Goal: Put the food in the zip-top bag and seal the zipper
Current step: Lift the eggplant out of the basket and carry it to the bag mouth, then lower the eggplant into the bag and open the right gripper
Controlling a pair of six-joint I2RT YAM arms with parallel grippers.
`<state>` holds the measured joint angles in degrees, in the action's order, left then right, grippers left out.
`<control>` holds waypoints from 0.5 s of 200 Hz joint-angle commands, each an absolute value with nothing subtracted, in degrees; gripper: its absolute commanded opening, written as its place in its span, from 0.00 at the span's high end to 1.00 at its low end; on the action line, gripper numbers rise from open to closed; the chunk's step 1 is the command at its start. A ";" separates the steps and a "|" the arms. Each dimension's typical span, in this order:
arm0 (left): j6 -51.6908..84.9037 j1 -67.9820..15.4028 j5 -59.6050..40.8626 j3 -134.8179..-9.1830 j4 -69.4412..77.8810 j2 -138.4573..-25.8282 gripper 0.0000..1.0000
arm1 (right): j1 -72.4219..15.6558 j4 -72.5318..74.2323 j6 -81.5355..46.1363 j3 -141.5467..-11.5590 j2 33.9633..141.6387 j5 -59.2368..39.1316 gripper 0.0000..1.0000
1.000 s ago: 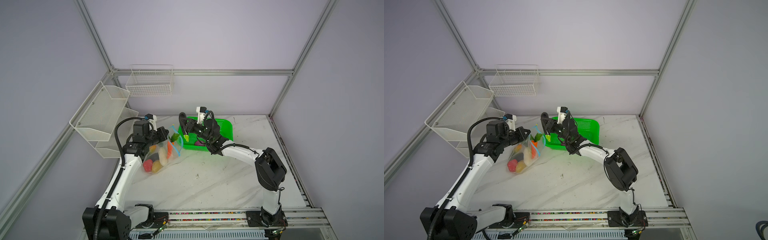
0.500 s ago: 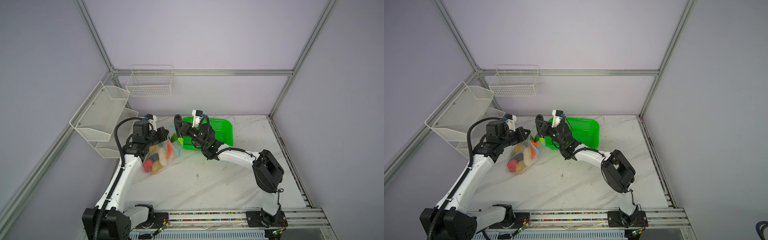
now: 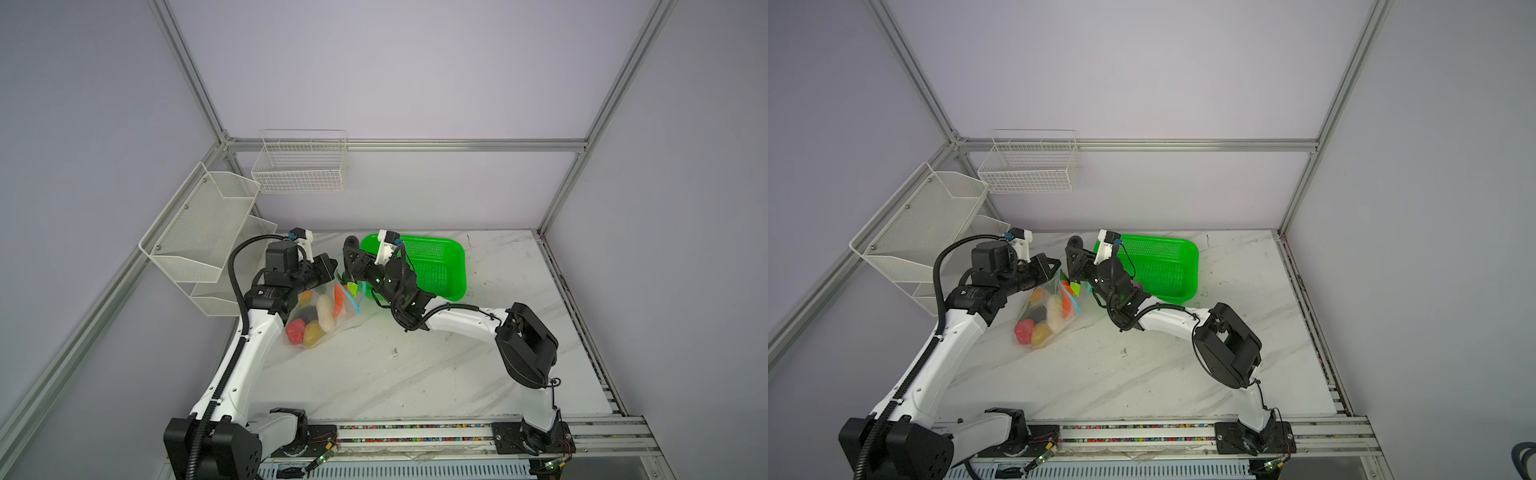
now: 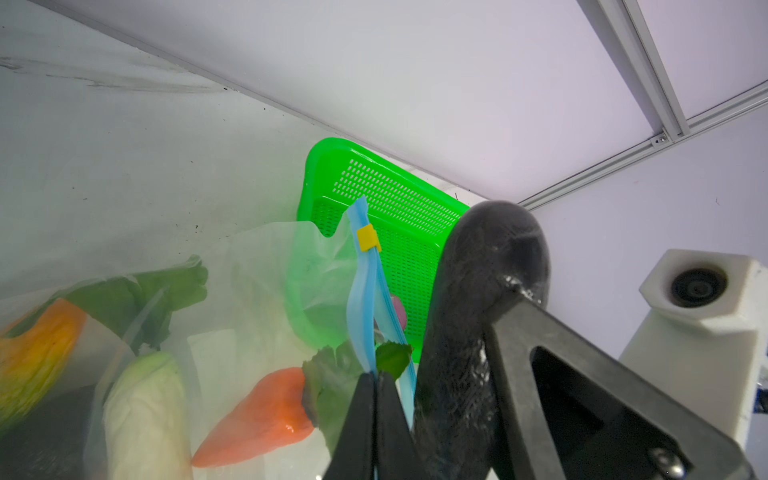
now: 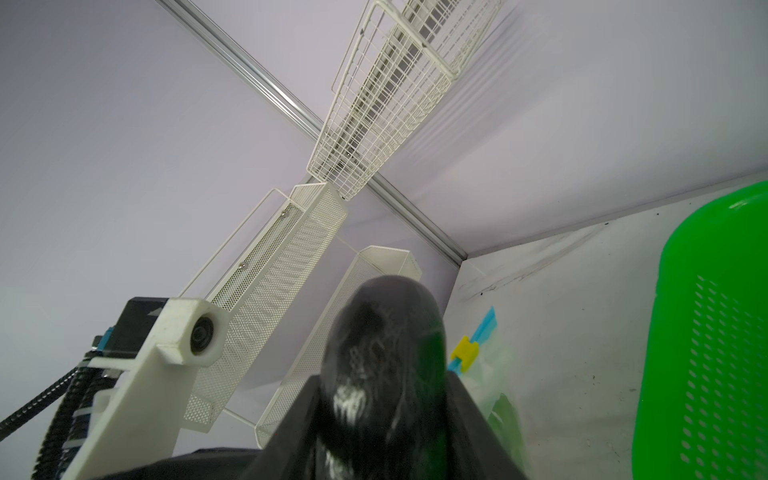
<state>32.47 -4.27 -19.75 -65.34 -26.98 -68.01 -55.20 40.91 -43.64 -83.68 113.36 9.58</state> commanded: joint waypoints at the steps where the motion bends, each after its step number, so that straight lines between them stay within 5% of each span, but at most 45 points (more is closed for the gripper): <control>1: 33.20 -4.30 -20.54 -66.80 -24.48 -66.54 1.00 | -56.41 40.82 -42.98 -84.76 113.47 12.41 0.56; 100: 33.22 -4.29 -20.62 -67.06 -24.43 -66.63 1.00 | -57.89 38.82 -41.23 -82.63 114.17 13.01 0.51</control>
